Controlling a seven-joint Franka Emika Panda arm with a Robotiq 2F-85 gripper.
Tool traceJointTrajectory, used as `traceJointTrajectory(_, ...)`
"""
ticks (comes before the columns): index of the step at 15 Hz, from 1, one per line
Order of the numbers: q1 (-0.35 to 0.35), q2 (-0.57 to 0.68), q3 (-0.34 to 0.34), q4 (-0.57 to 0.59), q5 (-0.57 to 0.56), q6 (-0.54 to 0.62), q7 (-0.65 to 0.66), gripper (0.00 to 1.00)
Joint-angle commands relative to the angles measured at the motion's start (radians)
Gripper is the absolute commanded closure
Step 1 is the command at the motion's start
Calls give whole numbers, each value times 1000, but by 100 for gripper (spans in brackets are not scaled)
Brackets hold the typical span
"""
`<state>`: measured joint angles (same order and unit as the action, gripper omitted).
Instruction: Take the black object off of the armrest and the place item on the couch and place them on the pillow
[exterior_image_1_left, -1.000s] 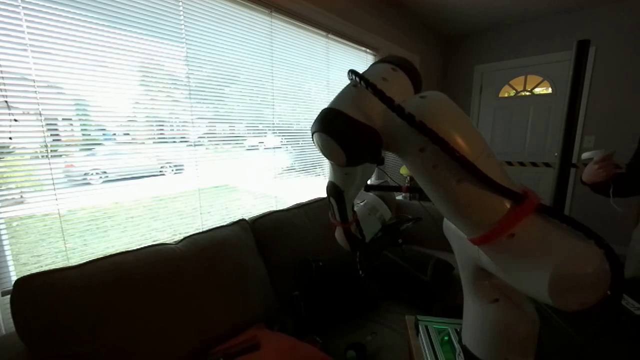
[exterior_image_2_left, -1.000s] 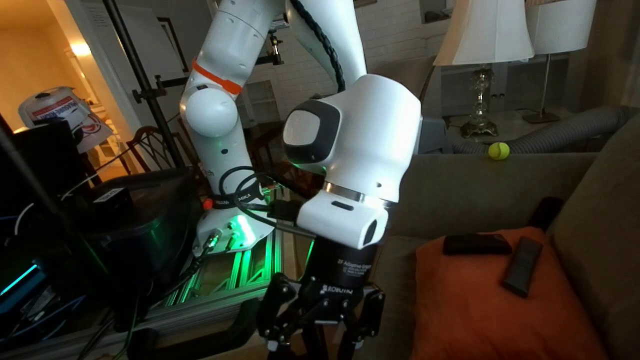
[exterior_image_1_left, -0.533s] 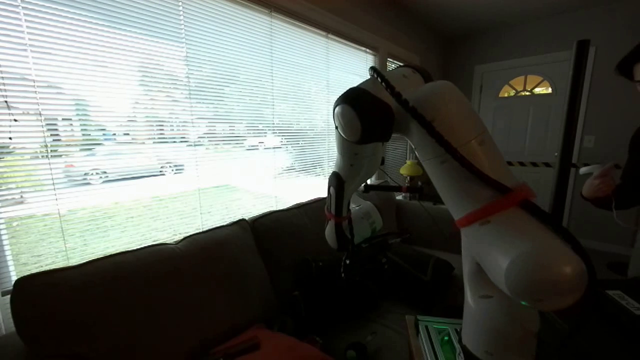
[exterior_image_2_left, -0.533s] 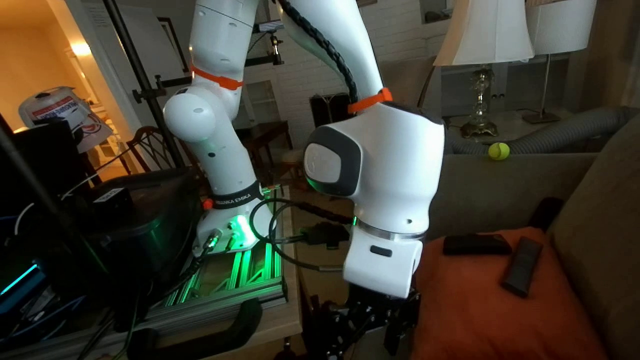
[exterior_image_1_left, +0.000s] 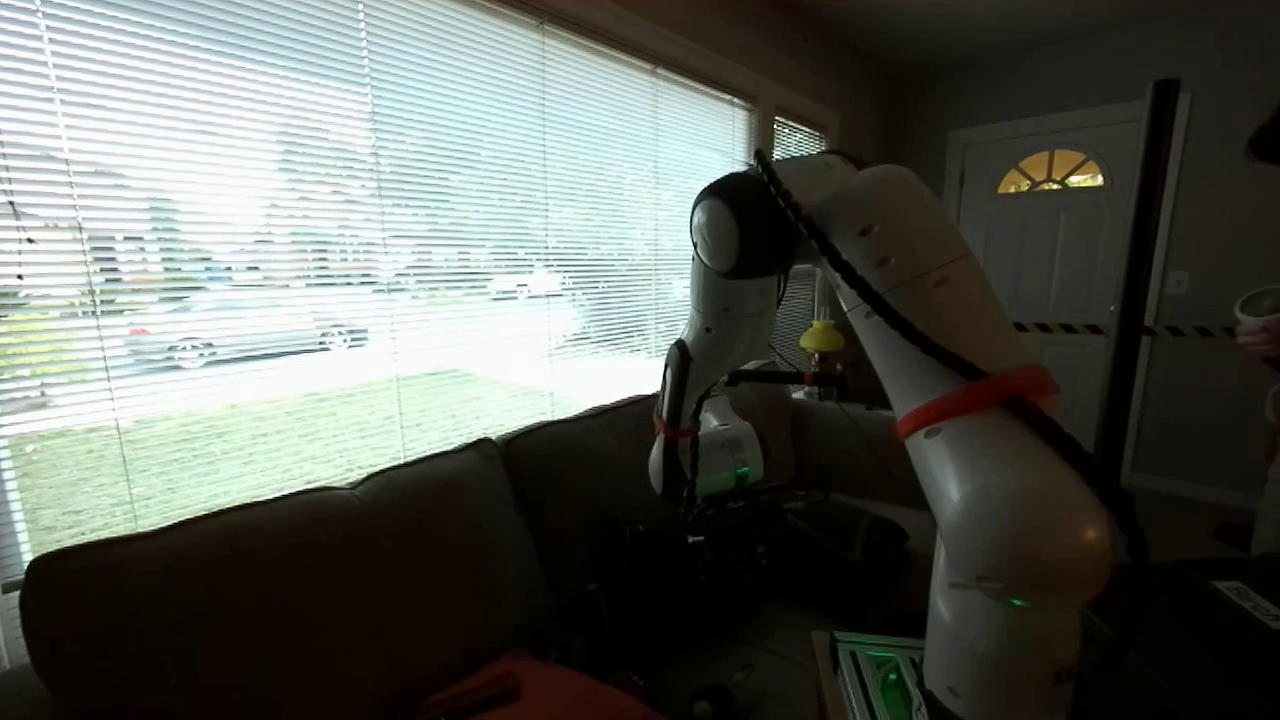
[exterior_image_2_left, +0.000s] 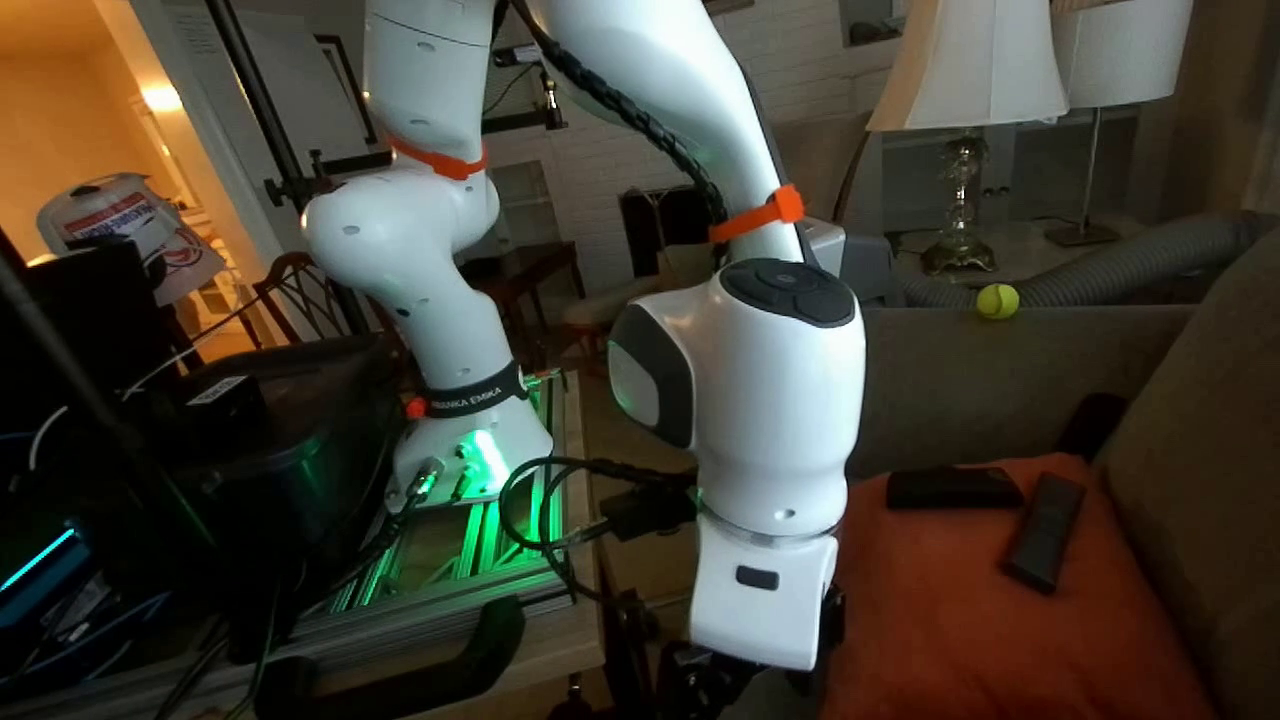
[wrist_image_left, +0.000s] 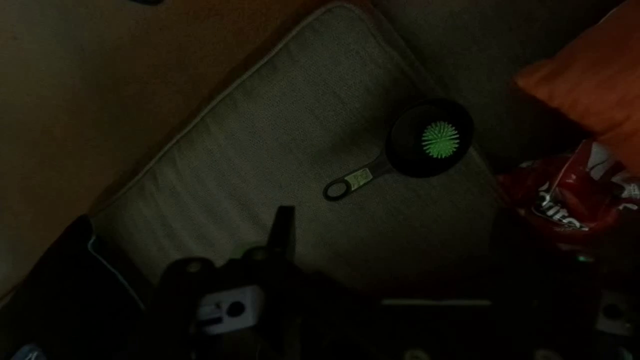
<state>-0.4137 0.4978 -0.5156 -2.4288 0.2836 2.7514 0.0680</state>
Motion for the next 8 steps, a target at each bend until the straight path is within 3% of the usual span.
traceJointTrajectory(1,-27,-9,23,-1,-38,3,27,0)
traceJointTrajectory(3,-40,7,27,-3,-38,32,9,0)
traceJointTrajectory(8,-223,79,103,46,-15,135,-120,0)
